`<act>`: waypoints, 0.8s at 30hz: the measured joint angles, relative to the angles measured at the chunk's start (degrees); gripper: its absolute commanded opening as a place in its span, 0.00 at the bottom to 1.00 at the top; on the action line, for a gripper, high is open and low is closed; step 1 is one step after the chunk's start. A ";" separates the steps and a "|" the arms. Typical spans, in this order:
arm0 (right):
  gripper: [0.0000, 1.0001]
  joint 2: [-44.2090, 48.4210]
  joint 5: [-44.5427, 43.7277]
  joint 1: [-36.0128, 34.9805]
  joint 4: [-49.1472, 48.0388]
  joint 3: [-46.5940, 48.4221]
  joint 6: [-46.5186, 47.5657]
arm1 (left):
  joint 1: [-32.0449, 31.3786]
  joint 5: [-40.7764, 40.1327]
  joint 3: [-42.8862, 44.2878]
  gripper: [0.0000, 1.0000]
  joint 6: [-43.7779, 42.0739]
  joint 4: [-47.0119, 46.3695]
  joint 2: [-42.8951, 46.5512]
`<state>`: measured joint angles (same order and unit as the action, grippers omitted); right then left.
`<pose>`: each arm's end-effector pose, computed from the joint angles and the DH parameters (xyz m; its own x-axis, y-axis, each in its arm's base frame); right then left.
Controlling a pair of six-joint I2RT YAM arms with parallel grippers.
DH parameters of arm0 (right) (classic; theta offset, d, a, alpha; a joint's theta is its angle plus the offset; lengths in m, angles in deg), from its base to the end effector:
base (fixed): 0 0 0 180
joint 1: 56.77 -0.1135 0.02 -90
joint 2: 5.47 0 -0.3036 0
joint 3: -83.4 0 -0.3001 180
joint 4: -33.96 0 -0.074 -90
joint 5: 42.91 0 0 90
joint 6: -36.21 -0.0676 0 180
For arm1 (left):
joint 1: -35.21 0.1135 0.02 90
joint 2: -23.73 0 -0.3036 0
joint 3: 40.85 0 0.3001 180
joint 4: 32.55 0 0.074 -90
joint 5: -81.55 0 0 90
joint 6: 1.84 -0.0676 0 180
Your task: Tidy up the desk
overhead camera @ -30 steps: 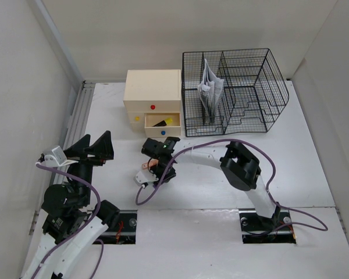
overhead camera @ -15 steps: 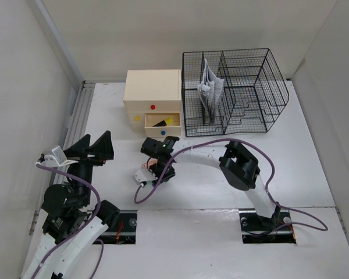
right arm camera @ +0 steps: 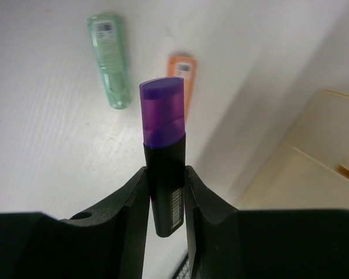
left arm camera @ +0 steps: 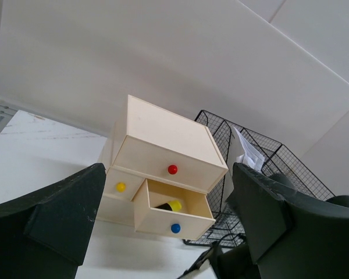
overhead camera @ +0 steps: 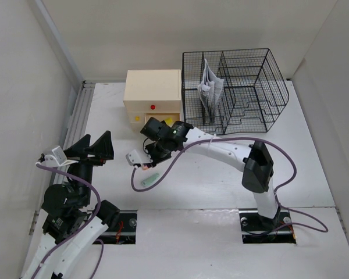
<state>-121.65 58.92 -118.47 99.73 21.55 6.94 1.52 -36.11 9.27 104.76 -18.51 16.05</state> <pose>0.2323 0.4607 0.2705 0.5812 -0.7215 -0.3763 -0.8134 -0.5012 -0.2952 0.0660 -0.0063 0.4203 0.3360 -0.5281 -0.7799 0.2583 0.8479 -0.4629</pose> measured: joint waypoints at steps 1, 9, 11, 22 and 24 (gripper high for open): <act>0.00 0.52 -0.59 0.15 -0.37 0.66 -0.55 | 0.00 0.00 0.00 0.89 0.00 0.00 0.00; 0.00 3.19 -8.33 2.84 -6.08 1.99 -5.79 | 0.00 0.00 0.00 0.89 0.00 0.00 0.00; 0.00 3.23 -10.51 3.89 -8.35 1.99 -7.17 | 0.00 0.00 0.00 0.89 0.00 0.00 0.00; 0.00 3.23 -19.98 10.01 -16.83 2.23 -12.83 | 0.00 0.00 0.00 0.89 0.00 0.00 0.00; 0.12 3.21 -20.83 10.60 -17.35 2.64 -13.20 | 0.00 0.00 -0.02 0.89 0.00 0.00 0.00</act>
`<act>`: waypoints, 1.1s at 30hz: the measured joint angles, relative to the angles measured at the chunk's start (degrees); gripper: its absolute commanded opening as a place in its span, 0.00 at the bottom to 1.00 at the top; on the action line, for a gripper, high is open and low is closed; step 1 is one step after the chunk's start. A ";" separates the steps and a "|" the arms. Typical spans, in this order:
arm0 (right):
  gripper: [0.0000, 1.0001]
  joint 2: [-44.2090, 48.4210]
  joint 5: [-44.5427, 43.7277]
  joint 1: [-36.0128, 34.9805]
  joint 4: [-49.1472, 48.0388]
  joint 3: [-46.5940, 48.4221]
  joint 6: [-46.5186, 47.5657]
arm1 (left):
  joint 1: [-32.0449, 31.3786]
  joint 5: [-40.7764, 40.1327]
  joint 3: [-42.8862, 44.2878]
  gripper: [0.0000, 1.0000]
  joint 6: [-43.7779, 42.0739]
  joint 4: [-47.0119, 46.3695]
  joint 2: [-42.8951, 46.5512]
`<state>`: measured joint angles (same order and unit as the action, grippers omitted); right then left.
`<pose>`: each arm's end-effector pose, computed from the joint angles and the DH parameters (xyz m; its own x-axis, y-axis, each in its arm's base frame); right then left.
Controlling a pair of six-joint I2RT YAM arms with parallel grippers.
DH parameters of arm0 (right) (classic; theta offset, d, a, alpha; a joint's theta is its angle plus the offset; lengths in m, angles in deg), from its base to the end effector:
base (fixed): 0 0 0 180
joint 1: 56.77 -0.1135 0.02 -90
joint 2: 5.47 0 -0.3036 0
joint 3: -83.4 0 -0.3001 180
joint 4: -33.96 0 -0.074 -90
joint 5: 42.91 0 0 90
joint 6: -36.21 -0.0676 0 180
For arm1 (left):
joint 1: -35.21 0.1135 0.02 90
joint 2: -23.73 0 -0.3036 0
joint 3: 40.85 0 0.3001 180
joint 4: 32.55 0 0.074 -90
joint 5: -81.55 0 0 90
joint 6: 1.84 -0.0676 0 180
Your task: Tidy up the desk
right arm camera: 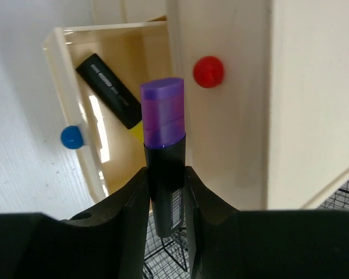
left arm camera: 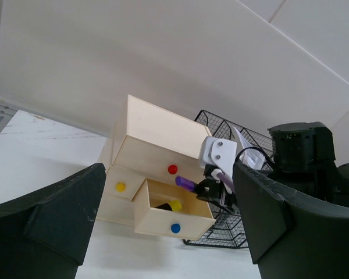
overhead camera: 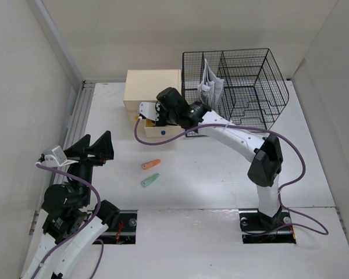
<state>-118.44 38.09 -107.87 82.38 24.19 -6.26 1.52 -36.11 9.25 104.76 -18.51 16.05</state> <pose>0.3490 0.4157 0.3423 0.2360 -0.8677 -0.4376 -0.7701 0.1076 -0.6288 0.0660 -0.0063 0.4201 0.3357 -0.5279 -0.7801 0.2581 0.8480 -0.4628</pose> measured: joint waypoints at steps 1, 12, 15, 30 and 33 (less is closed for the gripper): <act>0.27 0.00 -0.15 0.13 -0.13 0.24 -0.22 | 0.00 0.00 0.00 0.89 0.00 0.00 0.00; 0.12 -0.09 -0.15 0.52 -0.57 1.07 -1.97 | 0.00 0.00 0.00 0.89 0.00 0.00 0.00; 0.00 -0.09 1.88 0.94 -0.42 1.62 -3.10 | 0.00 0.00 0.00 0.89 0.00 0.00 0.00; 0.00 -8.96 39.67 6.23 17.53 10.19 -0.26 | 0.00 0.00 0.00 0.89 0.00 0.00 -0.02; 0.00 -11.45 38.84 5.95 18.27 9.77 -0.50 | 0.00 0.02 0.00 0.87 0.02 -0.02 -0.17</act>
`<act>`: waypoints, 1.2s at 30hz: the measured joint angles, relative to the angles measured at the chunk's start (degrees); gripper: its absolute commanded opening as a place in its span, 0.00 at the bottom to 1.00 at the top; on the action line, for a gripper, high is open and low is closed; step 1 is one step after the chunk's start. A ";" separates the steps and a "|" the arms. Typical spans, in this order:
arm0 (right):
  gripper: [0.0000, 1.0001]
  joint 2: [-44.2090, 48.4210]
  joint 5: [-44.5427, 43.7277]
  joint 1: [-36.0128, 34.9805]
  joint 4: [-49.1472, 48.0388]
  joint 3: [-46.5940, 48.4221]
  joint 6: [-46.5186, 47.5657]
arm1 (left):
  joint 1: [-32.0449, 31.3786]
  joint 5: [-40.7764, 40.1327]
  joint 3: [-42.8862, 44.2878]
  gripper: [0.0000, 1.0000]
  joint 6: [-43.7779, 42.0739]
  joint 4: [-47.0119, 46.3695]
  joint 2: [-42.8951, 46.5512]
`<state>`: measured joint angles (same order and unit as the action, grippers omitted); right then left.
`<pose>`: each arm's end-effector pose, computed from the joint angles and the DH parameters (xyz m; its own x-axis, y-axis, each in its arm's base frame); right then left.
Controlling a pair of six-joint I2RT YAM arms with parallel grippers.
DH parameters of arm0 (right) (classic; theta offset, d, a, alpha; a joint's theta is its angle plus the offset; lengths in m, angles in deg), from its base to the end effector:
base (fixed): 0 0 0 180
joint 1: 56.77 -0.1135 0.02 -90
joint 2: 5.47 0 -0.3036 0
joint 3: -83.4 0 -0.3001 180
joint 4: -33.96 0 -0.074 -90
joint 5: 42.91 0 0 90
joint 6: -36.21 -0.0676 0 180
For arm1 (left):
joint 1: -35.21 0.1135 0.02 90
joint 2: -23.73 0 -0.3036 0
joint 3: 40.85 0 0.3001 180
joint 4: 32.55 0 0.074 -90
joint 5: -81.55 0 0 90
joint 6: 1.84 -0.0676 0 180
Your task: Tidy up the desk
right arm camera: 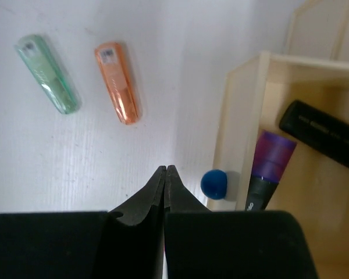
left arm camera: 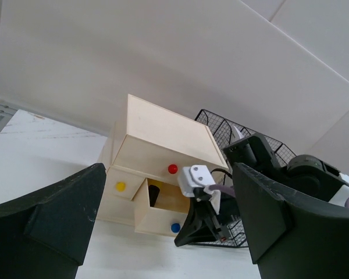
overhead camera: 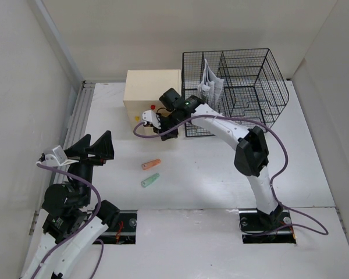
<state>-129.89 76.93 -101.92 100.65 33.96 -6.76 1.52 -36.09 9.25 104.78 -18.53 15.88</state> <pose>0.3677 0.4173 0.2805 0.1576 -0.7415 -0.6522 -0.9861 -0.1530 -0.0644 0.0668 -0.0068 0.4201 0.3339 -0.5271 -0.7815 0.2576 0.8485 -0.4623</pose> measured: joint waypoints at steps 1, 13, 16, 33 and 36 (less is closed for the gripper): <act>0.00 -0.07 -1.40 -0.15 -0.55 -0.85 -0.55 | 0.00 0.02 0.00 0.86 0.00 0.02 -0.07; 0.00 2.99 -35.71 -6.12 -26.60 -15.87 -11.10 | 0.00 0.44 0.00 0.86 0.02 -0.09 -0.68; 0.00 3.02 -42.93 -7.13 -33.07 -17.88 -12.41 | 0.00 0.46 0.00 0.86 0.02 -0.09 -0.72; 0.66 11.28 -36.92 -6.10 -32.96 -22.77 -12.35 | 0.00 4.98 -12.57 0.24 22.34 -5.05 -5.11; 0.55 20.59 -32.44 -4.98 -32.26 -26.64 -12.11 | 0.02 6.80 -19.69 0.23 29.16 -7.54 -7.96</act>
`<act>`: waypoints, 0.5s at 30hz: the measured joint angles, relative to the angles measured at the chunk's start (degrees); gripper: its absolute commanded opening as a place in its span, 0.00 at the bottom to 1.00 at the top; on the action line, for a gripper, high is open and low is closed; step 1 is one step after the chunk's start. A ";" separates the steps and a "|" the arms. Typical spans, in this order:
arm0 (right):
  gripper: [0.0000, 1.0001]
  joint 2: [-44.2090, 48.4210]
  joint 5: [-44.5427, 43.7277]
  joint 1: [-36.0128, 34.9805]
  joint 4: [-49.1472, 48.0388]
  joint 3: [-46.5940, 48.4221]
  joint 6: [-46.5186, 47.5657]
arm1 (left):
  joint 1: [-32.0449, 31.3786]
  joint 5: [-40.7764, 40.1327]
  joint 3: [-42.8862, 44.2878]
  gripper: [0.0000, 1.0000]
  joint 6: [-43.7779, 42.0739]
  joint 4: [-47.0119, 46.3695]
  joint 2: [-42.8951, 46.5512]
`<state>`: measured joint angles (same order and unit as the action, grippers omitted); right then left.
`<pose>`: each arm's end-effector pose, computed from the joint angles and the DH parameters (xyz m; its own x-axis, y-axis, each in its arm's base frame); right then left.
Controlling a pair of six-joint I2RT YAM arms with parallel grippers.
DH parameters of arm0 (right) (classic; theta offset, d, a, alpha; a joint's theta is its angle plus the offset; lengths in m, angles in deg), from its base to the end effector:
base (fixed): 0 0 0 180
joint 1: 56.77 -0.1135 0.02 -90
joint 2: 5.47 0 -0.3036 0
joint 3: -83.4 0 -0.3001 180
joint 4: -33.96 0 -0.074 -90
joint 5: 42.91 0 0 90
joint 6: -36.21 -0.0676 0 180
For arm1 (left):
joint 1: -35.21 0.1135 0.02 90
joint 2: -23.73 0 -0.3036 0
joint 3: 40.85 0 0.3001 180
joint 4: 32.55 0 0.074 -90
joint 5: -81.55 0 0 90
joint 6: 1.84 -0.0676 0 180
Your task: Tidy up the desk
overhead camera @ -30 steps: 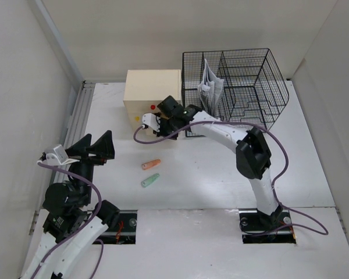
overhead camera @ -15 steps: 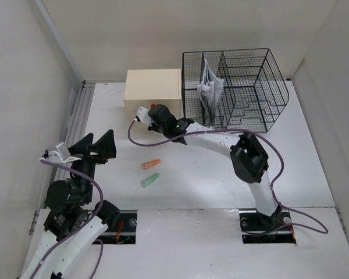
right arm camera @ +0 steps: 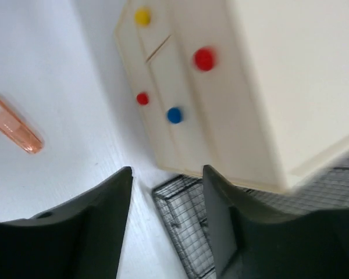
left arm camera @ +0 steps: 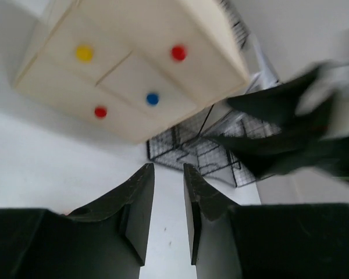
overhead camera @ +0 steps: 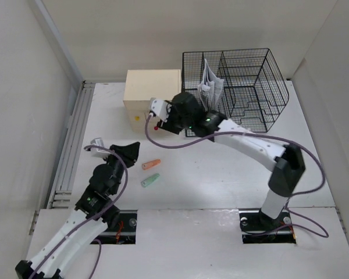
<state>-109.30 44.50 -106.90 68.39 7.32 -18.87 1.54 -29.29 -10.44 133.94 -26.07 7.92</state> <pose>0.3290 0.3891 0.3289 0.1287 -0.7380 -0.6624 -0.8161 0.3007 -0.4936 0.1416 -0.0654 0.2912 -0.0793 -0.7520 -0.6544 0.2412 0.6225 -0.7445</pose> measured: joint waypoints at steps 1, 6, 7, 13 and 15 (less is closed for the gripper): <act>0.35 3.58 1.60 0.57 0.20 -0.72 -0.20 | 0.02 0.61 -2.27 0.25 2.10 -0.98 -1.16; 0.00 14.53 12.44 6.25 -0.63 -0.72 -2.54 | 3.85 6.64 -10.36 0.36 10.01 -11.74 -11.65; 0.00 15.78 15.02 7.91 -0.63 -0.72 -3.10 | 5.90 9.03 -11.02 0.46 11.58 -15.69 -15.82; 0.15 19.43 25.97 14.64 -0.68 -3.50 -6.10 | 14.29 19.47 -11.32 0.62 16.50 -36.41 -41.83; 0.17 20.06 28.46 15.23 -0.68 -4.85 -6.78 | 15.69 21.79 -10.62 0.62 17.05 -41.20 -48.92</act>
<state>-89.24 72.95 -91.67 67.71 2.47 -25.65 17.23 -7.50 -21.06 150.99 -67.27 -41.00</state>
